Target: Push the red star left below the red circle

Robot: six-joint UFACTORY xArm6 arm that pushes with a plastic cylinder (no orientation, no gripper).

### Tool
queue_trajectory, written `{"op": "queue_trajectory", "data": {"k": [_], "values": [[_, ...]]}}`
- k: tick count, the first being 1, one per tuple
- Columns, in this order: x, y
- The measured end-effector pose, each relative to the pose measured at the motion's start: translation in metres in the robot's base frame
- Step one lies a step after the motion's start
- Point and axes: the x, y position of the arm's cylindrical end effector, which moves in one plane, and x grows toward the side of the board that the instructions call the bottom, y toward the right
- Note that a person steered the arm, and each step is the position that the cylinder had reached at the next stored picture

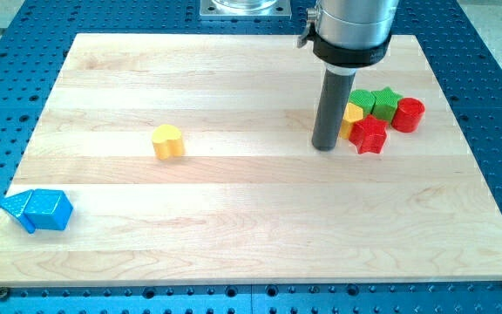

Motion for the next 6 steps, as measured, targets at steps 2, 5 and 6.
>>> {"op": "queue_trajectory", "data": {"k": [2,5,6], "values": [[0.008,0.066],[0.037,-0.061],[0.037,-0.184]]}}
